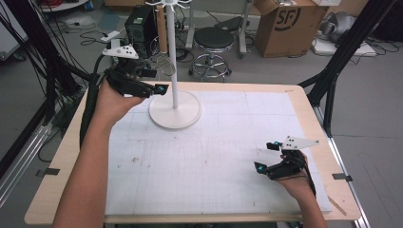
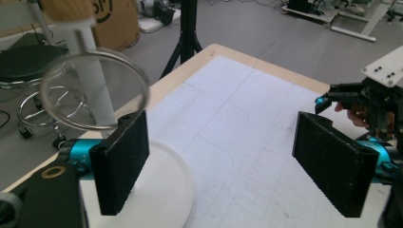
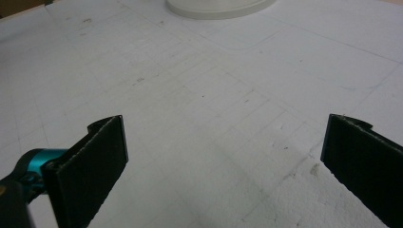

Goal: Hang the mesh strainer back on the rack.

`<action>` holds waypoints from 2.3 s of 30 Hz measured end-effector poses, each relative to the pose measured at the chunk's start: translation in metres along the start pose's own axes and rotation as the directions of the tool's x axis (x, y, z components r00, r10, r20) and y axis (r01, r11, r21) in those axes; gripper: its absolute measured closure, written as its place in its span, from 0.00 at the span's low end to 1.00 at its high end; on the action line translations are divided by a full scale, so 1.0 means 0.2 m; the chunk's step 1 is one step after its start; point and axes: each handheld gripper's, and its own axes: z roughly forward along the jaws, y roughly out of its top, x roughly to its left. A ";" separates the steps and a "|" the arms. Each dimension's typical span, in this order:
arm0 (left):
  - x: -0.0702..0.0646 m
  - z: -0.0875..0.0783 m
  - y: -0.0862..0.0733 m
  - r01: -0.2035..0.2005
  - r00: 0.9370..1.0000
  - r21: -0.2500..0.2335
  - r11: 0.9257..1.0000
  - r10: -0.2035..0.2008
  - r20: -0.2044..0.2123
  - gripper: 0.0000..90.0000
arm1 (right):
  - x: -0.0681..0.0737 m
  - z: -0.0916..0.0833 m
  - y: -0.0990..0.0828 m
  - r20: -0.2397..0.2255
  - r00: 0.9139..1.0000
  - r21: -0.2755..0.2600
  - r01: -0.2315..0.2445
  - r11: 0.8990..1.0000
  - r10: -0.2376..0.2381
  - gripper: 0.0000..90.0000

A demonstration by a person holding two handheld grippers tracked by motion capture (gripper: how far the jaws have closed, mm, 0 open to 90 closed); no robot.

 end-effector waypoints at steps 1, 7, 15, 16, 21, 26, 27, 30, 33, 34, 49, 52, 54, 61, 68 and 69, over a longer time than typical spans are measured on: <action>-0.01 0.00 -0.01 0.001 1.000 0.000 1.000 -0.001 -0.002 0.20 | 0.00 0.00 0.00 -0.001 1.000 0.002 -0.002 1.000 0.002 0.01; -0.04 0.00 -0.10 -0.004 1.000 -0.010 1.000 0.004 0.026 0.17 | 0.01 0.00 0.00 0.001 1.000 0.003 -0.003 1.000 0.003 0.01; -0.10 0.02 -0.25 0.002 0.997 -0.027 1.000 0.000 0.072 0.12 | 0.01 0.01 0.00 0.002 1.000 0.004 0.003 1.000 -0.003 0.01; -0.11 0.02 -0.27 0.007 0.997 -0.028 1.000 -0.005 0.072 0.11 | 0.01 0.01 0.00 0.002 1.000 0.004 0.005 1.000 -0.005 0.01; -0.14 0.03 -0.39 0.018 0.997 -0.029 0.999 -0.016 0.071 0.07 | 0.01 0.00 0.00 0.002 1.000 0.005 0.004 1.000 -0.004 0.01; -0.16 0.03 -0.45 0.024 0.997 -0.033 0.999 -0.022 0.077 0.06 | 0.01 0.01 0.01 0.002 1.000 0.013 0.007 1.000 -0.007 0.01; -0.17 0.02 -0.47 0.023 0.997 -0.036 0.999 -0.020 0.076 0.06 | 0.01 0.02 0.01 0.005 1.000 0.011 0.010 1.000 -0.010 0.01; -0.19 0.02 -0.50 0.015 0.997 -0.032 0.999 -0.013 0.073 0.05 | 0.01 0.02 0.01 0.005 1.000 0.011 0.009 1.000 -0.009 0.01; -0.21 0.02 -0.53 0.014 0.997 -0.035 0.999 -0.011 0.080 0.03 | 0.02 0.02 0.01 0.004 1.000 0.016 0.009 1.000 -0.009 0.01; -0.21 0.02 -0.54 0.015 0.997 -0.034 0.999 -0.012 0.074 0.03 | 0.02 0.02 0.01 0.004 1.000 0.018 0.008 1.000 -0.008 0.01; -0.30 0.01 -0.65 -0.003 0.998 -0.030 1.000 0.005 0.055 0.02 | 0.01 0.02 0.01 0.005 1.000 0.015 0.016 1.000 -0.016 0.01; -0.32 0.00 -0.69 -0.002 0.999 -0.026 1.000 0.003 0.054 0.02 | 0.01 0.02 0.01 0.002 1.000 0.014 0.013 1.000 -0.013 0.01; -0.33 0.01 -0.72 0.005 0.998 -0.022 1.000 -0.004 0.057 0.02 | 0.01 0.02 0.01 0.000 1.000 0.015 0.012 1.000 -0.012 0.01; -0.36 0.03 -0.77 0.009 0.999 0.007 1.000 -0.009 0.050 0.02 | 0.01 0.02 0.01 -0.001 1.000 0.015 0.013 1.000 -0.013 0.01; -0.37 0.04 -0.77 -0.001 0.999 0.008 1.000 0.000 0.044 0.02 | 0.00 0.01 0.00 -0.002 1.000 0.002 0.013 1.000 -0.013 0.01; -0.36 0.05 -0.77 0.002 0.999 0.012 1.000 -0.002 0.050 0.02 | 0.00 0.01 0.00 -0.001 1.000 0.006 0.013 1.000 -0.013 0.01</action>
